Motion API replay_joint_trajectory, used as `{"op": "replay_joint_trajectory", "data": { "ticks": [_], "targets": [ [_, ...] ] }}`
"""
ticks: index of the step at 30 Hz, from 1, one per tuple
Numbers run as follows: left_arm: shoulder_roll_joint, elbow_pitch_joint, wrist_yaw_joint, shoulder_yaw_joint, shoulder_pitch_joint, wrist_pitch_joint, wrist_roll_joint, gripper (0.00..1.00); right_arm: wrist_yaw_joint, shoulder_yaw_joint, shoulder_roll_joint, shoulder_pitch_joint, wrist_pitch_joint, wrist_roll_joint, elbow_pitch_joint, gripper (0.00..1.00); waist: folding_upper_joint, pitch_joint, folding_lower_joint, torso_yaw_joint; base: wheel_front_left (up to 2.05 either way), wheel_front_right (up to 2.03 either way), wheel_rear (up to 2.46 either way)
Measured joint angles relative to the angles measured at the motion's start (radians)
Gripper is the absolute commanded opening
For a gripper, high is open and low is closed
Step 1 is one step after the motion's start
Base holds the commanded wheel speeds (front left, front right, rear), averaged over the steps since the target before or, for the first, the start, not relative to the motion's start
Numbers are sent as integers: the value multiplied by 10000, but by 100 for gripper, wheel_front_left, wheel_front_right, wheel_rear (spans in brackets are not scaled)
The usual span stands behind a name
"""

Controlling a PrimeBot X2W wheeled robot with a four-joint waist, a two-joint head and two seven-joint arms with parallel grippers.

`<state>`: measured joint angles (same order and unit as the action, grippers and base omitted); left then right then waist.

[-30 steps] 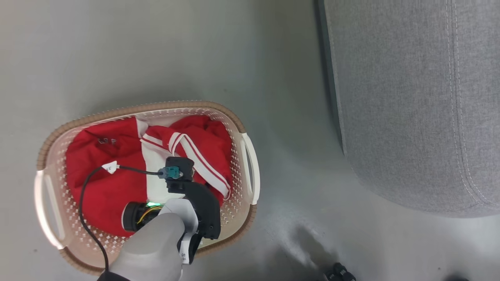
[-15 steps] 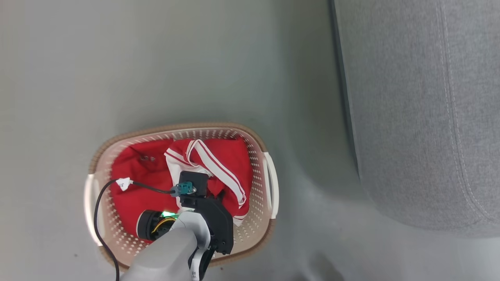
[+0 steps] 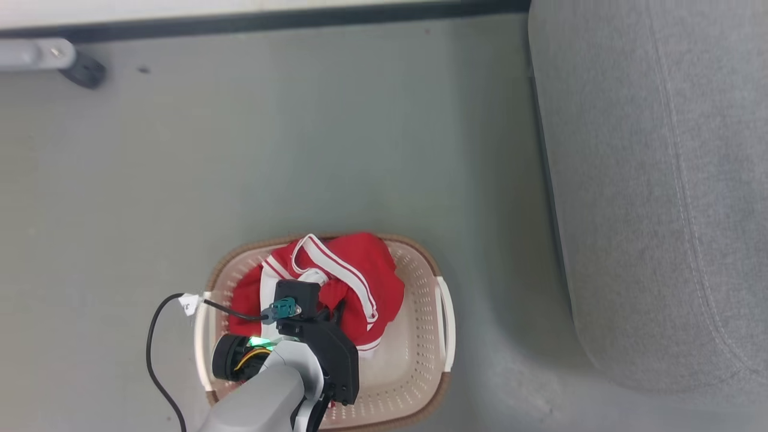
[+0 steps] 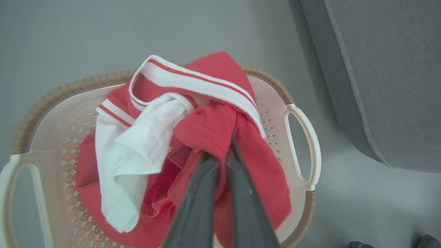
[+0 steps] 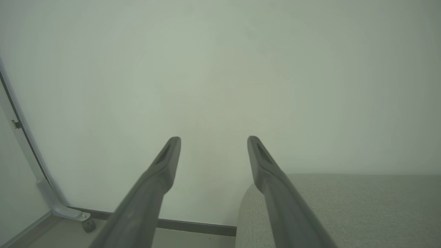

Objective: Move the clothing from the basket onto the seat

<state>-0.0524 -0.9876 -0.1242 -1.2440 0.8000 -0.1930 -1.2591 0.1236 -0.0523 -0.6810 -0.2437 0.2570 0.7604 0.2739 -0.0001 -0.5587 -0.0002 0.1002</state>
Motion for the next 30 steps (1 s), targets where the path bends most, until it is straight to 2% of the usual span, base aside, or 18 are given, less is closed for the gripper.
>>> {"op": "replay_joint_trajectory", "data": {
  "ticks": [9,17,24,30],
  "targets": [
    [54,71,0,-38,-55,-393,38,0,-2,431,577,334,-2,-330,-560,100,0,1166,1,-404,0,0,0],
    [71,708,0,-27,-54,-558,412,0,-2,658,1072,1081,-2,-838,-1179,100,0,2163,0,-746,0,0,0],
    [94,1547,0,610,-51,-558,1133,0,-2,849,1438,1661,-2,-1191,-1701,100,0,2909,1,-1114,0,0,0],
    [94,2230,0,1237,-58,-560,2261,0,-2,1135,1810,1990,-4,-1450,-1956,100,0,3455,1,-1428,0,0,0]
  ]
}}
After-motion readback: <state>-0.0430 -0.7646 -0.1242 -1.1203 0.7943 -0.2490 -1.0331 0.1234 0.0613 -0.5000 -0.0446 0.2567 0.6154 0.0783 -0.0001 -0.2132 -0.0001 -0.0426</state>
